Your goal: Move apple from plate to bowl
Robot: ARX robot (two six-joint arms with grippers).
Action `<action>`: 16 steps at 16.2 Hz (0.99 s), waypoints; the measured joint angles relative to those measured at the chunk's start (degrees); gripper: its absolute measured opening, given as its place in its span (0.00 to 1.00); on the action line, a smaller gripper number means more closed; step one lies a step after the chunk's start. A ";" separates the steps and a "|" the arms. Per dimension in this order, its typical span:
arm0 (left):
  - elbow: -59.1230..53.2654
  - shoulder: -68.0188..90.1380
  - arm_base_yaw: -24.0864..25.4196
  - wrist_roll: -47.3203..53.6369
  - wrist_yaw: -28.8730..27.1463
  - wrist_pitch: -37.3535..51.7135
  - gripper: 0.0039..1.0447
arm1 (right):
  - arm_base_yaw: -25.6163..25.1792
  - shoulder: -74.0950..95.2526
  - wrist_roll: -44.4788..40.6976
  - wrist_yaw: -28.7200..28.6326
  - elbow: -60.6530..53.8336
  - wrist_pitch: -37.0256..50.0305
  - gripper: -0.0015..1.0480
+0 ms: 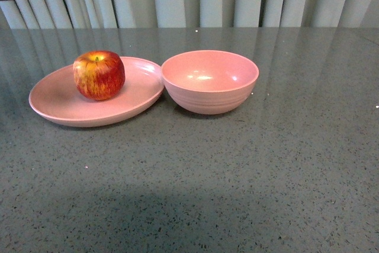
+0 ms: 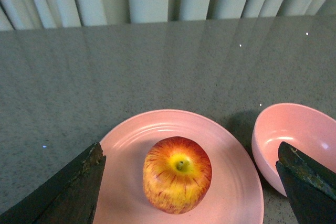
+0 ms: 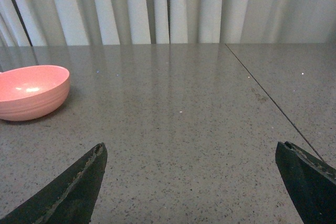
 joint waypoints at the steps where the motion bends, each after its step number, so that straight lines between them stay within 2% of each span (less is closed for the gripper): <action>1: 2.62 3.50 -0.83 0.94 -0.09 -1.62 0.94 | 0.00 0.00 0.00 0.00 0.00 0.00 0.94; 8: 13.20 18.56 -3.72 9.68 -3.50 -12.92 0.94 | 0.00 0.00 0.00 0.00 0.00 0.02 0.94; 16: 14.58 21.94 -3.34 10.69 -5.27 -16.00 0.94 | 0.00 0.00 0.00 0.00 0.00 0.00 0.94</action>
